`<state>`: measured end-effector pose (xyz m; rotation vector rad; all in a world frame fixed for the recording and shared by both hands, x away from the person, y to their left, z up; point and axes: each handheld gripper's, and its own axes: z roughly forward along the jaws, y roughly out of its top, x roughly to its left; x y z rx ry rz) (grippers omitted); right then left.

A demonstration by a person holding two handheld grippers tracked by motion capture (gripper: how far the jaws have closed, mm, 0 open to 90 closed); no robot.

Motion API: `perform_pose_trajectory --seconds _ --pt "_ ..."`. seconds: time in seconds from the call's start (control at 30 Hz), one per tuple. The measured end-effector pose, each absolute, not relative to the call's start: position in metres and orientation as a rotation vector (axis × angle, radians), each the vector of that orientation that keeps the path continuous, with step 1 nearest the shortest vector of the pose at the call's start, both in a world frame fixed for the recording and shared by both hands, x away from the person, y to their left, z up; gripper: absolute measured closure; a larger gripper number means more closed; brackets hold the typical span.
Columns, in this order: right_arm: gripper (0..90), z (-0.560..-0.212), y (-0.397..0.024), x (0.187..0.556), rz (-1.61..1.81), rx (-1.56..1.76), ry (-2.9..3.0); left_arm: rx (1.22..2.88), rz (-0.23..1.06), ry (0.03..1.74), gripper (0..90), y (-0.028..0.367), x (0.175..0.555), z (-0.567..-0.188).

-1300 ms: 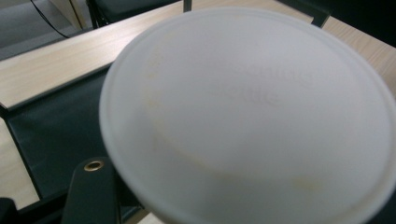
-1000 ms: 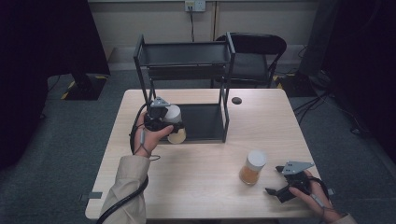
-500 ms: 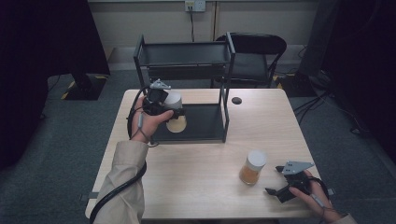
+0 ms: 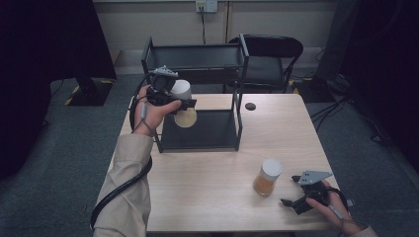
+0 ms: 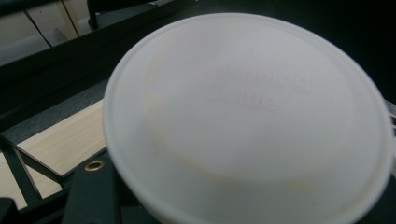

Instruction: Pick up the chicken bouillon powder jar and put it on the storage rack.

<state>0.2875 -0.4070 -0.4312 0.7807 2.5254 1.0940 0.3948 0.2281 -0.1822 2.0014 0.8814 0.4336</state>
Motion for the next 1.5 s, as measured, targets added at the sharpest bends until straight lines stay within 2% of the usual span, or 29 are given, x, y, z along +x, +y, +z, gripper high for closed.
perform_pose_trajectory --seconds 0.97,1.5 --pt "0.0 -0.431 -0.407 0.287 1.094 0.781 2.525 1.976 0.459 0.884 34.8 0.229 0.399 -0.105" --pt "0.0 -0.431 -0.407 0.287 1.094 0.78 2.525 1.965 0.502 0.905 34.7 0.225 0.418 -0.065"
